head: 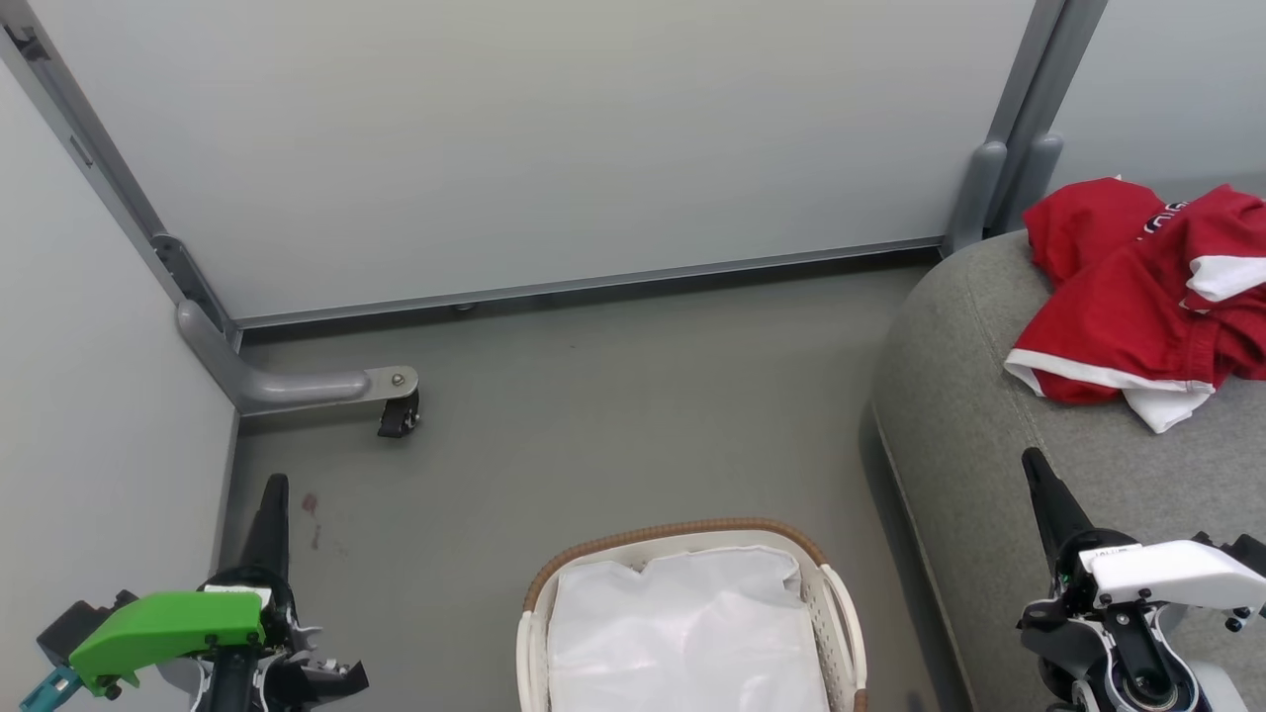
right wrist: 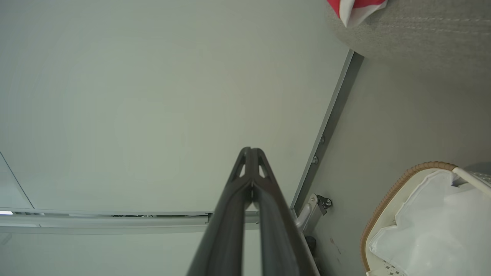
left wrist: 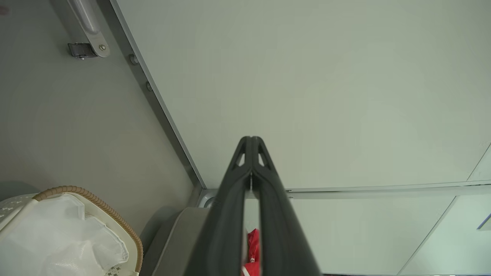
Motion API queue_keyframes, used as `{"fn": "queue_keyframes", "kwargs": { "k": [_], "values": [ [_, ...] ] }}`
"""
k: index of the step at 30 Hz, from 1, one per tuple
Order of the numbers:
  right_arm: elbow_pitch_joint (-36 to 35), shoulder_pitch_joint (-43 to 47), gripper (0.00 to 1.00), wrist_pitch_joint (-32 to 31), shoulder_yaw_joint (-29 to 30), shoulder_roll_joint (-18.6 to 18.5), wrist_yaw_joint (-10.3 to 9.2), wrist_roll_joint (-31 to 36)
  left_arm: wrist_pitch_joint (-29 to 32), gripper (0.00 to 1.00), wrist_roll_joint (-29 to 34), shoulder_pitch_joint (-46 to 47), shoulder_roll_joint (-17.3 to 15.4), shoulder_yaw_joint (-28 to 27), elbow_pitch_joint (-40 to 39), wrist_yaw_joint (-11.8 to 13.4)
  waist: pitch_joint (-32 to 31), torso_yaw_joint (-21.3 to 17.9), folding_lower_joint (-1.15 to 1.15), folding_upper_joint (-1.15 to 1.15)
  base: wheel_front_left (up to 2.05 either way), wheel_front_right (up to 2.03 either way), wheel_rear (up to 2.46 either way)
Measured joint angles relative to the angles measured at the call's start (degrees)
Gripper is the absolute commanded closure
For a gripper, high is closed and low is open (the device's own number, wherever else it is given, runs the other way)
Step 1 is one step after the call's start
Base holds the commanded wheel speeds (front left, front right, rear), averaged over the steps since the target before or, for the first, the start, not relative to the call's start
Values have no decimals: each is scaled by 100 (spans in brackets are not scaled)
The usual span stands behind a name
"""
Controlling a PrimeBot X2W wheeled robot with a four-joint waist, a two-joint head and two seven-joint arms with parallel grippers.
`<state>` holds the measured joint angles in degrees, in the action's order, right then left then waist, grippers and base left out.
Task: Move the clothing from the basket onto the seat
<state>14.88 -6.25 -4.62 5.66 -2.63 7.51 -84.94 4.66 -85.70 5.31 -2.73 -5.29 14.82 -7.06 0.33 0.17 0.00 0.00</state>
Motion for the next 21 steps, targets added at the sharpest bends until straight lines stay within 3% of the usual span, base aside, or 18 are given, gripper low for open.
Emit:
{"fn": "queue_keyframes", "kwargs": {
  "k": [21],
  "values": [
    [-78, -1, 100, -193, 86, -5, 0, -737, 183, 100, -661, 63, 0, -125, -74, -25, -15, -18, 0, 0, 0, 0, 0]
  ]
}}
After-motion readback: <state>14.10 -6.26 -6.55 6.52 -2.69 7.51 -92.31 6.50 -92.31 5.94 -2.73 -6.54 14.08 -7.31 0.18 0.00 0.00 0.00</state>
